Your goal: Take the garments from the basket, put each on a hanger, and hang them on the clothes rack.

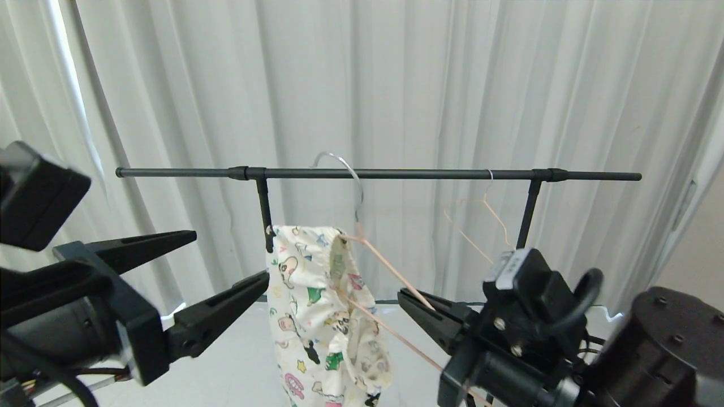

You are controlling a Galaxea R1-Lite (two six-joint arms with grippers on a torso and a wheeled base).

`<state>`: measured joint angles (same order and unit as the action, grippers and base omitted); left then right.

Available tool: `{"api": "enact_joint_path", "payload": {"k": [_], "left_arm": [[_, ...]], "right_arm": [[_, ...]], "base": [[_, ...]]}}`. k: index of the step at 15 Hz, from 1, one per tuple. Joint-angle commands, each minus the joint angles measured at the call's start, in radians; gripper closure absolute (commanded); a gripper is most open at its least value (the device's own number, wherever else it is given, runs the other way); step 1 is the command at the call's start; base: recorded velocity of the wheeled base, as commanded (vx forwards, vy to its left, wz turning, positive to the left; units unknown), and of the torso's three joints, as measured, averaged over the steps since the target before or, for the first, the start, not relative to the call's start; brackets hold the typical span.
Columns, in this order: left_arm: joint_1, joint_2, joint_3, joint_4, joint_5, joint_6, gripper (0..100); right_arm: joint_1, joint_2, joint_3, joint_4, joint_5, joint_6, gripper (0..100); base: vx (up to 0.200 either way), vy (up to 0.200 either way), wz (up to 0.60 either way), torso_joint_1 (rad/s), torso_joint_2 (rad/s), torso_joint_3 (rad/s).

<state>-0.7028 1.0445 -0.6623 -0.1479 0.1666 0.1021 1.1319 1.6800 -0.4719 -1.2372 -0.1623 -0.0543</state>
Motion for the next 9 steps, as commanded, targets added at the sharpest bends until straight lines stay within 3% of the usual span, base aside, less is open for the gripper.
{"api": "enact_joint_path", "payload": {"k": [1,2,6,9], "left_arm": [[0.095,-0.112,0.110,-0.048,-0.094,0.074,0],[0.143,-0.133,0.159,-0.078,-0.194,0.139,0],[0.147,-0.139,0.204,-0.113,-0.417,0.266,0],[0.143,-0.155,0.268,-0.113,-0.599,0.376,0]], "right_arm": [[-0.006,-0.092,0.119,-0.034,0.056,-0.033,100],[-0.006,-0.114,0.153,-0.047,0.104,-0.052,100],[-0.003,-0.167,0.222,-0.047,0.311,-0.128,100],[0.016,-0.166,0.239,-0.047,0.331,-0.139,100]], "base": [[0.000,0.000,0.00,0.000,0.00,0.000],[0.000,0.000,0.00,0.000,0.00,0.000],[0.000,0.000,0.00,0.000,0.00,0.000],[0.000,0.000,0.00,0.000,0.00,0.000]]}}
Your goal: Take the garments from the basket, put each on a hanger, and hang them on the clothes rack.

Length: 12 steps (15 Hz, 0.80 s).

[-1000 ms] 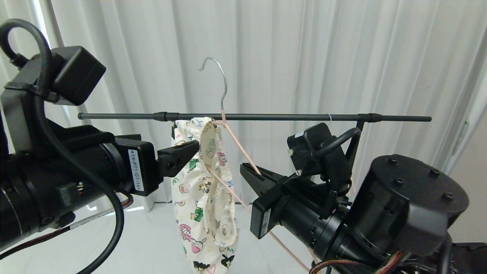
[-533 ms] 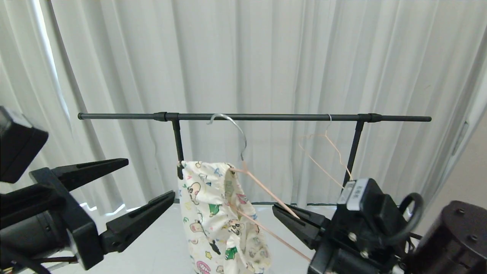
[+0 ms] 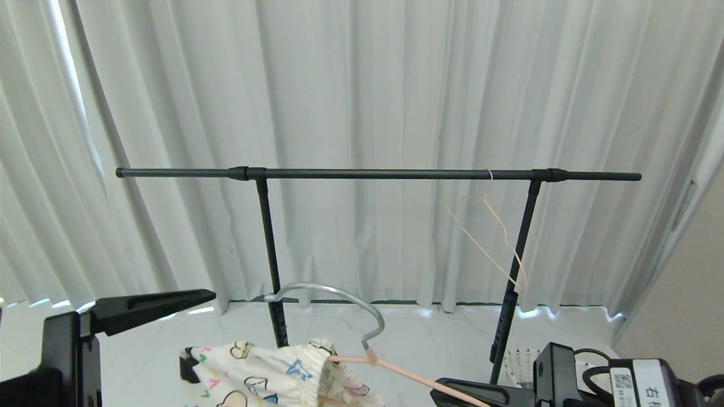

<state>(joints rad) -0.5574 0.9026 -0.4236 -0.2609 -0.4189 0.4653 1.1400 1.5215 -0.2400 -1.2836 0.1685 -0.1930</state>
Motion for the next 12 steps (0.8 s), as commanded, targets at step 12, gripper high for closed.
{"api": "enact_joint_path", "payload": {"k": [12], "left_arm": [[-0.118,0.142,0.078,0.000,-0.113,0.118,0]], "right_arm": [[0.162,-0.027,0.028,0.000,-0.004,-0.052,100]], "base": [[0.000,0.000,0.00,0.000,0.00,0.000]]}}
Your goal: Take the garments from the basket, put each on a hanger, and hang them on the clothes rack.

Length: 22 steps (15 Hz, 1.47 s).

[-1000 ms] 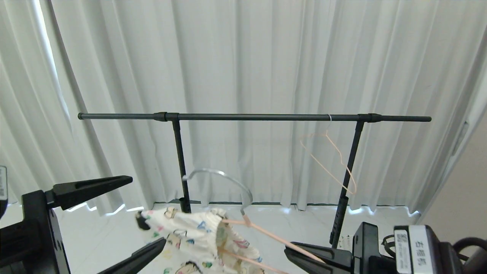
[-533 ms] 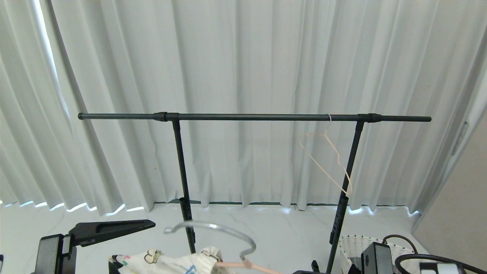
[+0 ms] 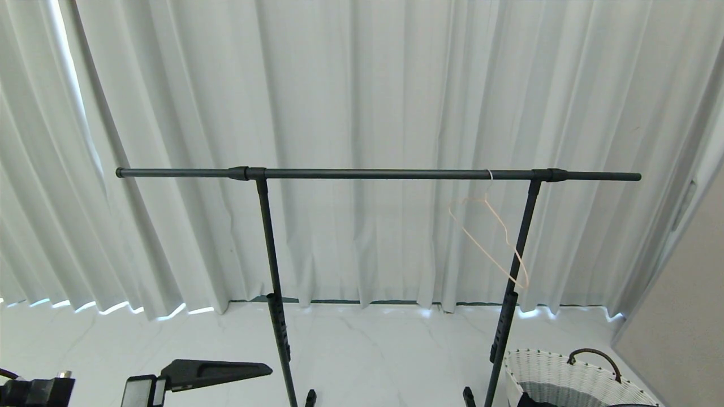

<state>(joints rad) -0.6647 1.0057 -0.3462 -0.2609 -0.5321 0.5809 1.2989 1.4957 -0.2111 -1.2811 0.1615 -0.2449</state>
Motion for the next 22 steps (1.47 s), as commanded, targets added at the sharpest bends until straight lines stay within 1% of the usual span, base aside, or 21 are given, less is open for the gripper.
{"api": "enact_joint_path", "payload": {"k": [1,5,7,8,10,12,13,14,15,16,17,18,20,21,22], "left_arm": [[-0.010,0.045,0.001,0.000,0.000,0.005,100],[-0.010,0.045,0.003,0.000,0.000,0.007,100],[-0.009,0.048,0.003,0.000,0.001,0.005,100],[-0.009,0.051,0.003,0.000,0.001,0.004,100],[0.007,0.054,0.016,0.000,0.006,-0.001,100],[0.057,0.054,0.035,0.000,0.035,-0.001,100],[0.100,0.054,0.050,0.000,0.052,-0.001,100],[0.143,0.054,0.065,0.000,0.072,-0.001,100],[0.178,0.054,0.076,0.000,0.100,0.005,100],[0.214,0.056,0.095,0.000,0.147,0.016,100],[0.246,0.060,0.102,0.000,0.192,0.014,100],[0.272,0.076,0.092,0.000,0.198,-0.006,100],[0.289,0.105,0.027,0.000,0.201,-0.096,100],[0.289,0.132,-0.042,0.000,0.221,-0.134,100],[0.289,0.166,-0.111,0.000,0.254,-0.142,100]], "right_arm": [[0.003,-0.002,-0.001,-0.003,0.003,-0.004,100],[0.003,-0.008,-0.001,-0.003,0.001,-0.011,100],[0.002,-0.015,0.007,-0.003,-0.007,-0.036,100],[0.003,-0.017,0.012,-0.003,-0.030,-0.048,0],[0.002,-0.020,0.024,-0.003,-0.083,-0.050,0],[-0.001,-0.034,0.052,-0.003,-0.148,-0.047,0],[-0.004,-0.043,0.076,-0.003,-0.181,-0.042,0],[-0.012,-0.051,0.094,-0.003,-0.200,-0.033,0],[-0.018,-0.051,0.108,-0.003,-0.203,-0.019,0],[-0.038,-0.042,0.116,0.002,-0.203,0.016,0],[-0.081,-0.002,0.116,0.005,-0.200,0.096,0],[-0.104,0.035,0.107,0.005,-0.201,0.161,0],[-0.129,0.109,0.073,0.005,-0.200,0.268,0],[-0.132,0.158,0.007,0.005,-0.200,0.374,0],[-0.133,0.199,-0.071,0.006,-0.203,0.487,0]], "base": [[0.000,0.000,0.00,0.000,0.00,0.000],[0.000,0.000,0.00,0.000,0.00,0.000],[0.000,0.000,0.00,0.000,0.00,0.000],[0.000,0.000,0.00,0.000,0.00,0.000],[0.000,0.000,0.00,0.000,0.00,0.000],[0.000,0.000,0.00,0.000,0.00,0.000],[0.000,0.000,0.00,0.000,0.00,0.000],[0.000,0.000,0.00,0.000,0.00,0.000],[0.000,0.000,0.00,0.000,0.00,0.000],[0.000,0.000,0.00,0.000,0.00,0.000],[0.000,0.000,0.00,0.000,0.00,0.000],[0.000,0.000,0.00,0.000,0.00,0.000],[0.000,0.000,0.00,0.000,0.00,0.000],[0.000,0.000,0.00,0.000,0.00,0.000],[0.000,0.000,0.00,0.000,0.00,0.000]]}}
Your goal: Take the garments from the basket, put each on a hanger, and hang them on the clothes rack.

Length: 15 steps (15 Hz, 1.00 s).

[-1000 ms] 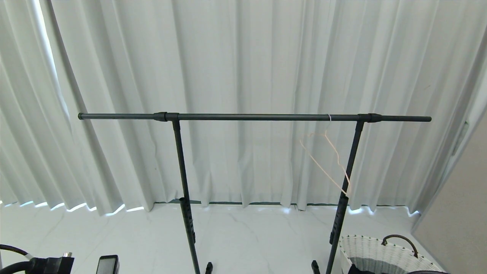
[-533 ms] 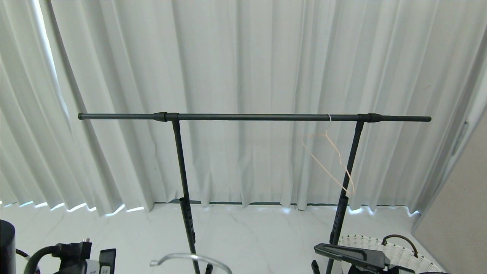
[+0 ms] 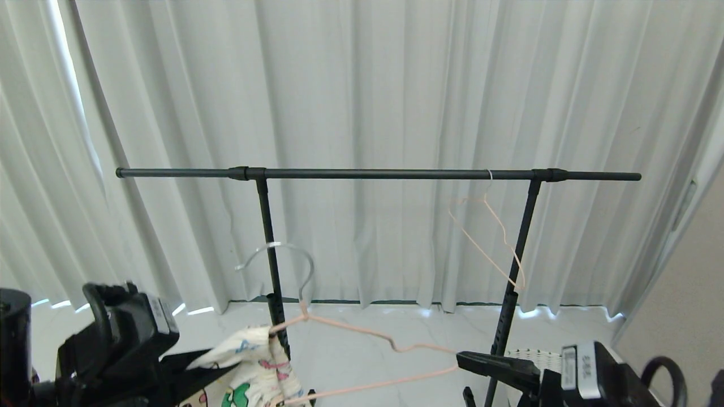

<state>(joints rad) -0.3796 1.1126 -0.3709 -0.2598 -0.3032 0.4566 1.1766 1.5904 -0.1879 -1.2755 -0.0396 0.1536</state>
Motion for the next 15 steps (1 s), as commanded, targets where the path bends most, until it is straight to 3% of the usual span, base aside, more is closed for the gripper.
{"api": "enact_joint_path", "payload": {"k": [1,5,11,15], "left_arm": [[0.004,0.089,-0.145,-0.001,0.049,-0.019,100],[-0.010,0.158,-0.284,-0.001,0.062,-0.049,100],[-0.116,0.162,-0.344,-0.003,0.119,-0.050,100],[-0.119,0.170,-0.344,-0.004,0.121,-0.050,100]], "right_arm": [[-0.012,0.132,-0.162,0.007,-0.005,0.173,0],[-0.046,0.201,-0.265,0.061,-0.020,0.224,0],[-0.164,0.368,-0.340,0.059,-0.186,0.251,0],[-0.114,0.387,-0.370,0.059,-0.197,0.239,0]], "base": [[0.000,0.000,0.00,0.000,0.00,0.000],[0.000,0.000,0.00,0.000,0.00,0.000],[0.000,0.000,0.00,0.000,0.00,0.000],[0.000,0.000,0.00,0.000,0.00,0.000]]}}
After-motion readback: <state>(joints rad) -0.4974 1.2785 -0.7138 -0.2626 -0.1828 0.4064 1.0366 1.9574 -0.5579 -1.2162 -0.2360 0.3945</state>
